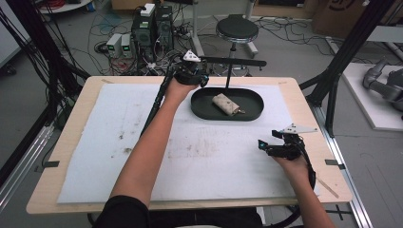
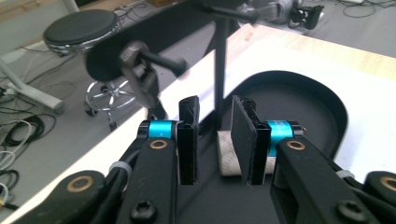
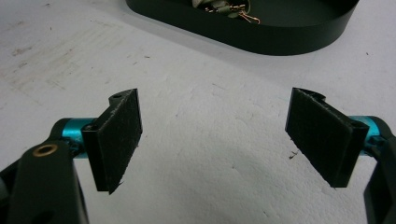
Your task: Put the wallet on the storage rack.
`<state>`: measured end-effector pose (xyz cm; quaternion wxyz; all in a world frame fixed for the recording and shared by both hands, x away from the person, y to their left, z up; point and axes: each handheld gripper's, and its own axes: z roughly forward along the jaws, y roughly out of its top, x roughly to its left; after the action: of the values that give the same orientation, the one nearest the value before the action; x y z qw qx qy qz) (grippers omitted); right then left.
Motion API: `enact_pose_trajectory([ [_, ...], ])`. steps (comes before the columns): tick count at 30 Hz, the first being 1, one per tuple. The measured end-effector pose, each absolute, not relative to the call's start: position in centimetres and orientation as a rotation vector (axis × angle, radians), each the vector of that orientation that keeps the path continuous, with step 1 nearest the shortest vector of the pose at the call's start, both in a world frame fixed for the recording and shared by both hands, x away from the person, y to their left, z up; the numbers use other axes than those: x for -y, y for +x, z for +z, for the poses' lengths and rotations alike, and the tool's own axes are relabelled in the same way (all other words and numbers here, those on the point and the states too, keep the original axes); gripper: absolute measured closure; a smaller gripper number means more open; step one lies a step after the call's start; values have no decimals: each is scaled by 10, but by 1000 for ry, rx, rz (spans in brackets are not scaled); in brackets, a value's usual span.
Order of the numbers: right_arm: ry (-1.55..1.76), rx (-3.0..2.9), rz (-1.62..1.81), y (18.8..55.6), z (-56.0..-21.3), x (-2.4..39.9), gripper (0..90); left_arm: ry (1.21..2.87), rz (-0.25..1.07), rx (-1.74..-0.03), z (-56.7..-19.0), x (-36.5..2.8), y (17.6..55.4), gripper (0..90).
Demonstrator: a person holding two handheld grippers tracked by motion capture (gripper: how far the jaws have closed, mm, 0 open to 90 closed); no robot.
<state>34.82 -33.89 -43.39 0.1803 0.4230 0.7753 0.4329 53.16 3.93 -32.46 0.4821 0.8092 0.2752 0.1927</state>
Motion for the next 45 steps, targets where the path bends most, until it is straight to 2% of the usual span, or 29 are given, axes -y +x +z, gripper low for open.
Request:
enact_pose_trajectory([
  [12, 1201, -2197, 1215, 347, -434, 339, 190, 1954, 336, -650, -331, -65, 499, 575],
  [13, 1201, -2194, 1218, 347, -434, 339, 190, 1955, 336, -653, -331, -67, 496, 530],
  [22, 1205, -2190, 1217, 347, -433, 339, 190, 1932, 293, -634, -339, -92, 466, 458],
  [27, 1202, -2188, 1217, 346, -433, 339, 190, 1919, 300, -667, -343, -114, 442, 371],
  [35, 1201, -2185, 1212, 347, -433, 336, 190, 1880, 307, -655, -344, -138, 413, 325],
  [45, 1209, -2174, 1217, 349, -434, 337, 190, 1875, 292, -611, -363, -155, 384, 276],
])
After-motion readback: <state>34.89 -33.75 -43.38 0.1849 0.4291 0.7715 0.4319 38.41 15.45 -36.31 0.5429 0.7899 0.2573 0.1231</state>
